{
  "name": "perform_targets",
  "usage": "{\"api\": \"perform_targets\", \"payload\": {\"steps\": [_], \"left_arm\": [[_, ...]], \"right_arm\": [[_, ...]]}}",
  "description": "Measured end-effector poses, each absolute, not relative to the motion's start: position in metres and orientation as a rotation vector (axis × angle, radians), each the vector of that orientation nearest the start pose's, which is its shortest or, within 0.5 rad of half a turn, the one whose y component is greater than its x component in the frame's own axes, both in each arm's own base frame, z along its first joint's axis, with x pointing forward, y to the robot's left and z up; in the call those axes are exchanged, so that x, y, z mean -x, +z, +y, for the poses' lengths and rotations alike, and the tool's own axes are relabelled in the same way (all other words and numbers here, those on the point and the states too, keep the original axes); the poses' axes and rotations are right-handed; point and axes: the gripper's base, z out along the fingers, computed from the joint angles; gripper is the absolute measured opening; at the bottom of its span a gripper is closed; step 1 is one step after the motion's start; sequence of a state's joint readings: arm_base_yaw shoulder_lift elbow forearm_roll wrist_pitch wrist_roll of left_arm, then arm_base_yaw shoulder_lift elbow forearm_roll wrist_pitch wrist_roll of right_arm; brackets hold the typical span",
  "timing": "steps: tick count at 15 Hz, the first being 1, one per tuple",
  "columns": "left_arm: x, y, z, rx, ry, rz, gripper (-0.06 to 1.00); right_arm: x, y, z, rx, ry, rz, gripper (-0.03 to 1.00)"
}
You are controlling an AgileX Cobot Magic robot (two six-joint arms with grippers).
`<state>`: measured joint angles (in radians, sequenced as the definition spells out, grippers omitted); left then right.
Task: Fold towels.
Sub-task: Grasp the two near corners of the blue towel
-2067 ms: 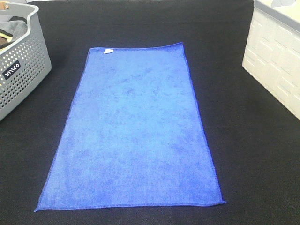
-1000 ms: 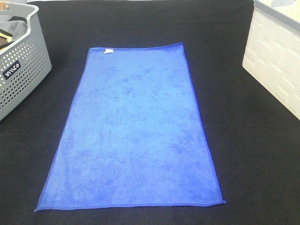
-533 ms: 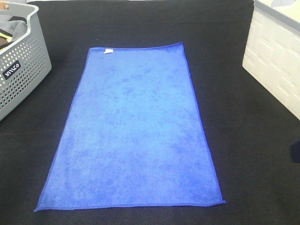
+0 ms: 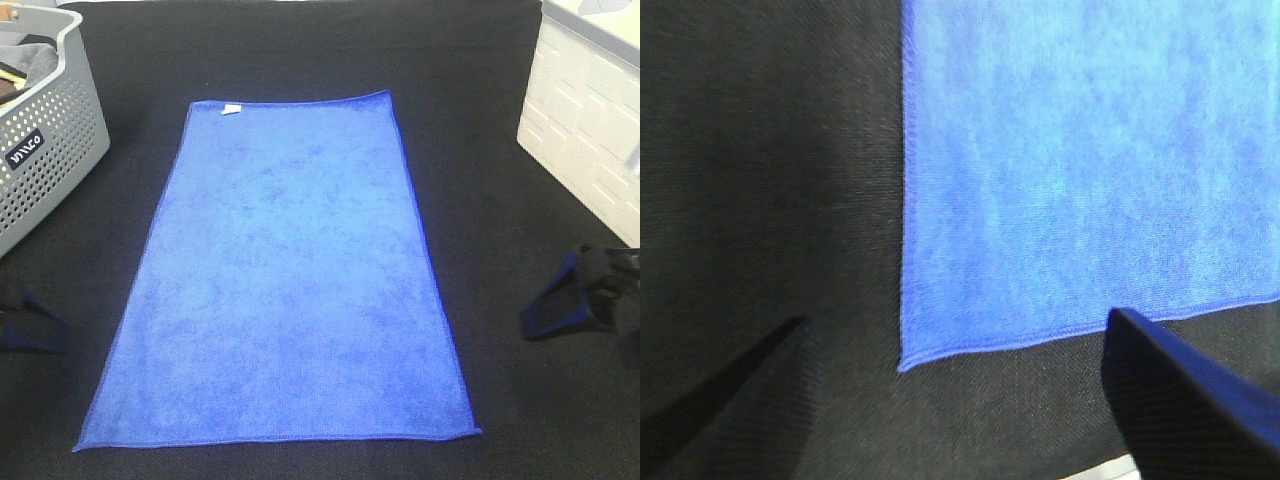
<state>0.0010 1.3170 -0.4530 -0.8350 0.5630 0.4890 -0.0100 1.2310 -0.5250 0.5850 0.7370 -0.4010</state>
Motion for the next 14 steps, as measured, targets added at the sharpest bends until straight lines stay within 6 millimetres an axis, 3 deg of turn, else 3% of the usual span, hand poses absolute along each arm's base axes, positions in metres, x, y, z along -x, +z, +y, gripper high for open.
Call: {"api": "perform_targets", "payload": {"steps": [6, 12, 14], "left_arm": [[-0.218, 0.103, -0.046, 0.206, -0.796, 2.796, 0.74], [-0.228, 0.084, -0.05, 0.214, -0.877, 2.751, 0.73], [-0.236, 0.081, -0.053, 0.209, -0.934, 2.736, 0.72]], "right_arm": [[-0.219, 0.127, 0.042, -0.057, 0.756, 2.89, 0.93], [-0.227, 0.095, 0.047, -0.063, 0.839, 2.909, 0.85], [-0.227, 0.087, 0.072, 0.019, 0.848, 2.928, 0.82]]}}
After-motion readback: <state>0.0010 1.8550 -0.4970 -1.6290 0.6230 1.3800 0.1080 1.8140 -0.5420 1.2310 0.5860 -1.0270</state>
